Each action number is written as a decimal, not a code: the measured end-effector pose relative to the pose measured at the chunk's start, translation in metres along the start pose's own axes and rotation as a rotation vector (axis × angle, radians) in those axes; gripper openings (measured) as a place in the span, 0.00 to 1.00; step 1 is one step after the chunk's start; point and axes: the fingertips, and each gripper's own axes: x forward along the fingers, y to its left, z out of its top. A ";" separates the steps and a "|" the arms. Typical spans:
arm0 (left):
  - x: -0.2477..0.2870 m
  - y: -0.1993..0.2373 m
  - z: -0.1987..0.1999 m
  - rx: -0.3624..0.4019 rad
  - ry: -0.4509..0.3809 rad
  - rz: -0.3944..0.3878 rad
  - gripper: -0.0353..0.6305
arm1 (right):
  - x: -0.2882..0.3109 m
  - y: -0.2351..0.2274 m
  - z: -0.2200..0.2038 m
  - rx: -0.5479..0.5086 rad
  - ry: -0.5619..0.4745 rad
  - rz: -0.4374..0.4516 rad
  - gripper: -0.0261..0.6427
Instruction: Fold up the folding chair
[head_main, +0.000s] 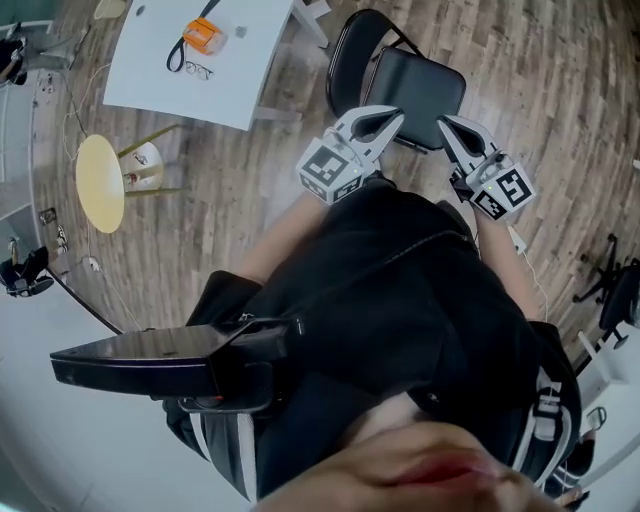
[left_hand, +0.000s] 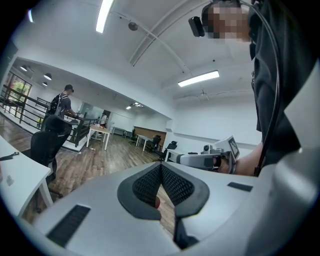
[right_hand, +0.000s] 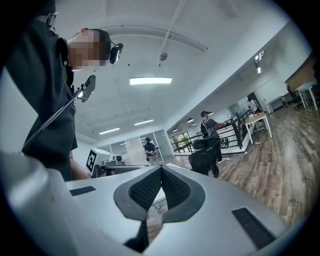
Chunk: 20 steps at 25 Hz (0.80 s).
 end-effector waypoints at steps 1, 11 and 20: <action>0.001 0.007 0.003 0.000 0.005 -0.008 0.05 | 0.004 -0.005 0.004 0.009 -0.007 -0.016 0.05; 0.016 0.038 -0.002 -0.032 0.023 -0.068 0.05 | 0.014 -0.024 0.011 0.010 -0.003 -0.105 0.05; 0.034 0.022 -0.015 -0.012 0.041 -0.037 0.05 | 0.003 -0.027 -0.004 -0.049 0.035 -0.066 0.05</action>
